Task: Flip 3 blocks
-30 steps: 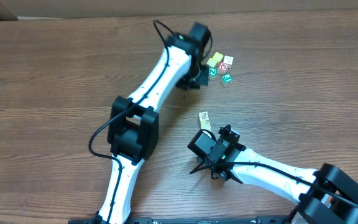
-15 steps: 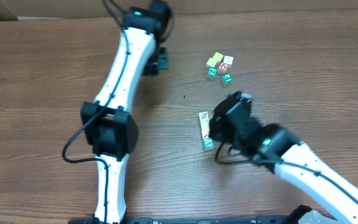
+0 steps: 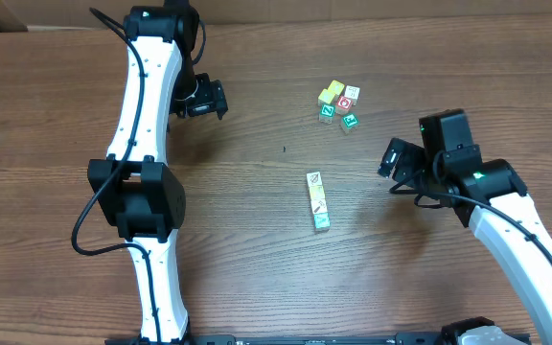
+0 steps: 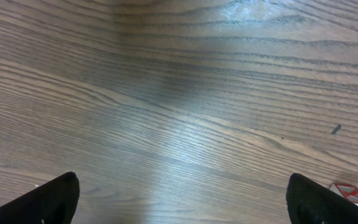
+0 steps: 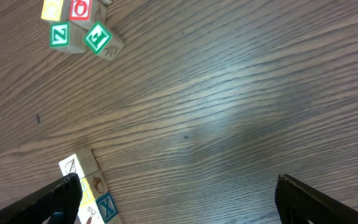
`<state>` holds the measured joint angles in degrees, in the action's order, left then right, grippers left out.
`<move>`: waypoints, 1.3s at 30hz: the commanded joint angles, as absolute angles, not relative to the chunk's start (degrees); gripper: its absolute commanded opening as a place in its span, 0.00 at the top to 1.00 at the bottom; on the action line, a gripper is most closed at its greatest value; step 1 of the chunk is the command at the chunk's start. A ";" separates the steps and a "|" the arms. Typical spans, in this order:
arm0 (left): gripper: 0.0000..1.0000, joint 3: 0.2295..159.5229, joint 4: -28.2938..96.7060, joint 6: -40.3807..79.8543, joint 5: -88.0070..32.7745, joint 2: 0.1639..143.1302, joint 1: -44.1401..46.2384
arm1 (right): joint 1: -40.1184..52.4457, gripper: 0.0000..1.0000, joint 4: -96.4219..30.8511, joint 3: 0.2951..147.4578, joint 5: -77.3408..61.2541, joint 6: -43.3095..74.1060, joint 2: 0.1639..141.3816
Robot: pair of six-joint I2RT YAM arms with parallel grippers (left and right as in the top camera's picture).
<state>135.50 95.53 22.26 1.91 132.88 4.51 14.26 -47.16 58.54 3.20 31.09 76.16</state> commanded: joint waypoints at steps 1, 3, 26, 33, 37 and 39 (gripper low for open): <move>0.00 136.59 95.31 21.82 0.36 131.13 5.02 | 13.74 0.00 -46.87 59.18 2.85 29.76 75.99; 0.00 136.59 94.91 21.82 0.38 131.13 4.99 | 13.74 0.00 -46.87 59.18 2.85 29.76 75.99; 0.00 136.59 92.23 21.82 0.38 131.13 4.99 | 13.74 0.00 -46.87 59.18 2.85 29.76 75.99; 0.00 136.59 92.23 21.82 0.38 131.13 4.99 | 13.74 0.00 -46.87 59.18 2.85 29.76 75.99; 0.00 136.59 92.23 21.82 0.38 131.13 4.99 | 13.74 0.00 -46.87 59.18 2.85 29.76 75.99; 0.00 136.59 92.23 21.82 0.38 131.13 4.99 | 13.74 0.00 -46.87 59.18 2.85 29.76 75.99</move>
